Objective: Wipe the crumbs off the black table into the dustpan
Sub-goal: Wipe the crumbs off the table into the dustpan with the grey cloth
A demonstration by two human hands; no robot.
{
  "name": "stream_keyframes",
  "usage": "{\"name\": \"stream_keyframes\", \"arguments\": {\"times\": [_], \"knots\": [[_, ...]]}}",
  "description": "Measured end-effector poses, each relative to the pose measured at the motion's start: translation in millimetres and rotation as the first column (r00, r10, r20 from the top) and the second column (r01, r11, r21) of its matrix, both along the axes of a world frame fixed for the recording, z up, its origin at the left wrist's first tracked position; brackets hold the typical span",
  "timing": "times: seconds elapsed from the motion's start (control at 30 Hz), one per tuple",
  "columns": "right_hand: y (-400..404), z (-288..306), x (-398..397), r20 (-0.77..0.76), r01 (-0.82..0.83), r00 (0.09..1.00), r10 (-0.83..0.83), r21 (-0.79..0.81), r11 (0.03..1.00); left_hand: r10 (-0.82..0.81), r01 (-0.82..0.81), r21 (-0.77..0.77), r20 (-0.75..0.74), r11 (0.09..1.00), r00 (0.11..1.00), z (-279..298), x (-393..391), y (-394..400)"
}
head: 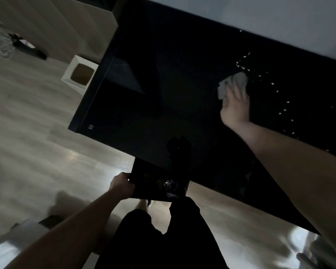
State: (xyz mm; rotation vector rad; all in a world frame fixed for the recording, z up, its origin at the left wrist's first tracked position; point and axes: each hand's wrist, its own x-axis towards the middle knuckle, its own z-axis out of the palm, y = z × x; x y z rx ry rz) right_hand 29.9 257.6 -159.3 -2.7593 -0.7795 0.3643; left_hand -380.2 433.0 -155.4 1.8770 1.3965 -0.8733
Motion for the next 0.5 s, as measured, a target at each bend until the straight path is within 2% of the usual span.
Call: {"name": "stream_keyframes", "arguments": {"times": [0.07,0.13,0.23,0.4,0.47,0.5], "knots": [[7.0,-1.2,-42.8,0.014,-0.185,0.983,0.185,0.044,0.982,0.022,-0.022,0.005,-0.006,1.000,1.000,-0.9,0.5,-5.4],[7.9,1.0,-95.3,-0.035,-0.326,0.943,0.331,0.112,0.939,0.054,-0.054,0.008,-0.005,0.999,0.999,0.2,1.8,-11.0],[-0.2,7.1,-173.0,-0.152,-0.426,0.873,0.464,0.227,0.876,0.096,-0.096,0.003,-0.009,0.995,0.995,-0.3,2.8,-16.8],[-19.5,25.9,-258.9,-0.281,-0.485,0.733,0.619,0.422,0.766,0.141,-0.141,-0.018,-0.009,0.990,0.990,9.9,6.0,-28.9],[-23.5,39.0,-273.1,-0.316,-0.389,0.745,0.588,0.510,0.767,0.170,-0.170,-0.043,-0.008,0.984,0.985,12.9,5.6,-33.5],[-25.1,44.1,-274.6,-0.381,-0.294,0.761,0.526,0.520,0.802,0.178,-0.179,-0.049,-0.010,0.983,0.984,11.6,3.6,-35.2]]}}
